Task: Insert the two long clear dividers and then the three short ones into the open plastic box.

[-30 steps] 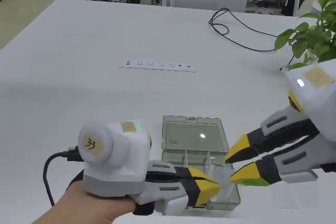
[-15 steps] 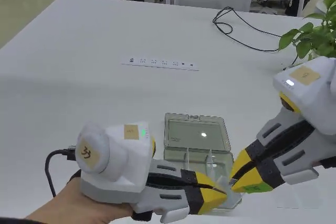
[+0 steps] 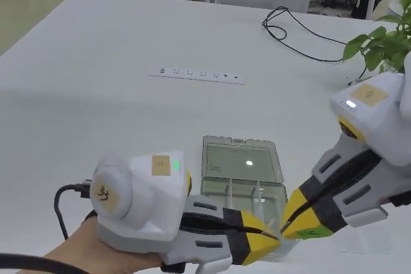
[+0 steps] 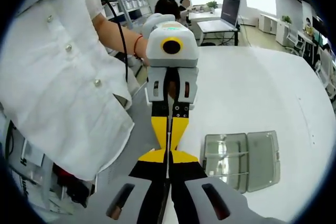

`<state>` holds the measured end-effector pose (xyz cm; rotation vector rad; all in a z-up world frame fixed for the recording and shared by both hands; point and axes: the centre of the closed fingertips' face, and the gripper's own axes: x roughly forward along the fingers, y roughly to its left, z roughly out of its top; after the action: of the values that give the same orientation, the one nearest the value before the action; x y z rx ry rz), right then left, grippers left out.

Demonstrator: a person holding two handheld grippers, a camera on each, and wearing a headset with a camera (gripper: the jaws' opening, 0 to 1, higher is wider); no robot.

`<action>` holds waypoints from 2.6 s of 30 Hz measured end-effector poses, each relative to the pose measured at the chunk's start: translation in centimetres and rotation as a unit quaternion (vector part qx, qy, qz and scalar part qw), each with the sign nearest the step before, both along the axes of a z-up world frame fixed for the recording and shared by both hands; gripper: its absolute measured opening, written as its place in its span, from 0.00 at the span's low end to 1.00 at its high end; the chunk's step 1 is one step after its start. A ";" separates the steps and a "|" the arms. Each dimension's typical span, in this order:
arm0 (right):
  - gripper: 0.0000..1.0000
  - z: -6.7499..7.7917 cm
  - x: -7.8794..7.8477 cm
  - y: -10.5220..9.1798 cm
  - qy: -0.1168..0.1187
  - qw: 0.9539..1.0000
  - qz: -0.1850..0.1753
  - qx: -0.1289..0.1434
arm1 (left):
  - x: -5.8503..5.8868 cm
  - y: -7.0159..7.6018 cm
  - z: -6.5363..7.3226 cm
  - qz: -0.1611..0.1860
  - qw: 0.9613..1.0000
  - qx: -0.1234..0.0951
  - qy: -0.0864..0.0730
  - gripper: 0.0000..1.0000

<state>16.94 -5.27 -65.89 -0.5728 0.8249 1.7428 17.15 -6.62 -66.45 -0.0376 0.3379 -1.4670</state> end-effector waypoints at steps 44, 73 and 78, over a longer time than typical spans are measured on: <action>0.03 -0.7 4.9 2.3 -0.064 0.997 -0.045 0.005 | 1.9 5.4 -5.2 0.060 0.991 0.116 -0.040 0.49; 0.03 -8.3 10.7 4.5 -0.097 0.991 -0.094 -0.017 | 3.1 8.1 -8.0 0.112 0.983 0.141 -0.018 0.91; 0.03 -9.2 11.0 4.6 -0.093 0.991 -0.097 -0.017 | 3.1 8.2 -8.4 0.112 0.983 0.144 -0.014 0.98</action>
<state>27.93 -0.70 -75.06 -0.6455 0.7551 1.4763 20.23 1.54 -74.83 0.1727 0.5046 -1.1841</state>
